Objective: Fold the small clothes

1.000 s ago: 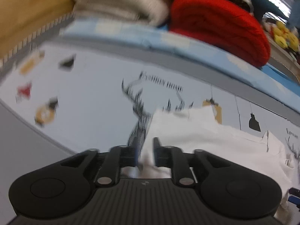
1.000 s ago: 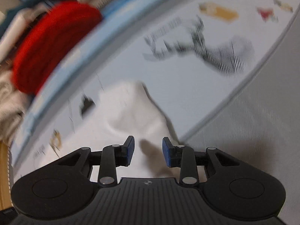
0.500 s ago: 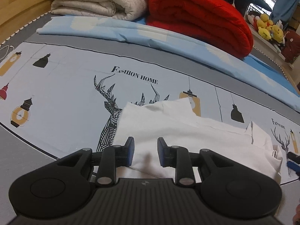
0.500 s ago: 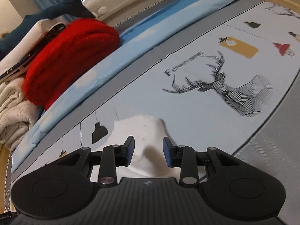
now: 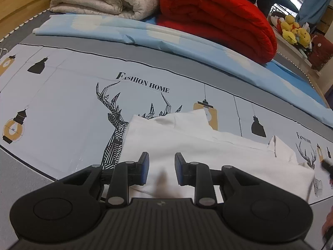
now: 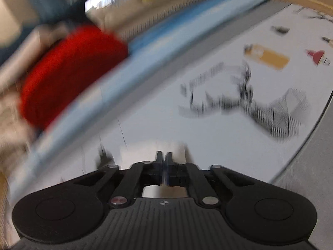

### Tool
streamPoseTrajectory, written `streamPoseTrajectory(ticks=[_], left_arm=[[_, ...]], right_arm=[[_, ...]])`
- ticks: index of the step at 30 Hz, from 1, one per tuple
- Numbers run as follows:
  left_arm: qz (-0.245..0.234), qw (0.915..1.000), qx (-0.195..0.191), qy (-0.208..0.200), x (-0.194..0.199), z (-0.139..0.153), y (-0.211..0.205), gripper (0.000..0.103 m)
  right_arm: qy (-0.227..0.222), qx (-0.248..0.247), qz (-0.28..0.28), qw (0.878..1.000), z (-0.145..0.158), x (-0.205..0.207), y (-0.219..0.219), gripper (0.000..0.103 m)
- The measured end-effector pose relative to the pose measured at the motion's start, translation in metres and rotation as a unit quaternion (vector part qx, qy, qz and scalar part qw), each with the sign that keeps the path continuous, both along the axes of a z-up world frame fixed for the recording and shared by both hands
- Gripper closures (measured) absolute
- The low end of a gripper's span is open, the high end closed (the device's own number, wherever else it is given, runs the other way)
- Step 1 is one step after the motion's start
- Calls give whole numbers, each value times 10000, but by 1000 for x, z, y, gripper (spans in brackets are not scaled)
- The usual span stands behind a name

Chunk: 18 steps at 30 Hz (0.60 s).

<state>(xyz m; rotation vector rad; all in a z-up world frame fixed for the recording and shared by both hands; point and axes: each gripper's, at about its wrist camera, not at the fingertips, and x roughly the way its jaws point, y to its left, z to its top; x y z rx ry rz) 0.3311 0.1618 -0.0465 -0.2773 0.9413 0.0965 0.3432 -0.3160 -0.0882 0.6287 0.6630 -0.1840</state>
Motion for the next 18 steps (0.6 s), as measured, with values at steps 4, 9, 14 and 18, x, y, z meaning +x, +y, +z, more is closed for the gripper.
streamPoseTrajectory(ticks=[4,9,14,18], left_arm=[[29,9998,-190,78,1,-3,11,74],[605,9958,-583,374,4,-17,50,74],[947,9893,-942,581,4,-34,76,67],[848,9907,-858,630,5,-37,72,66]], right_arm=[[-421,-108,-208,9988,16,-5,-12,99],[168,247,190,9994,11,-6,-2,90],[1256,268,164,9916,-3,-28,29,77],[1816,933,-285,9785,-25,-56,32,68]])
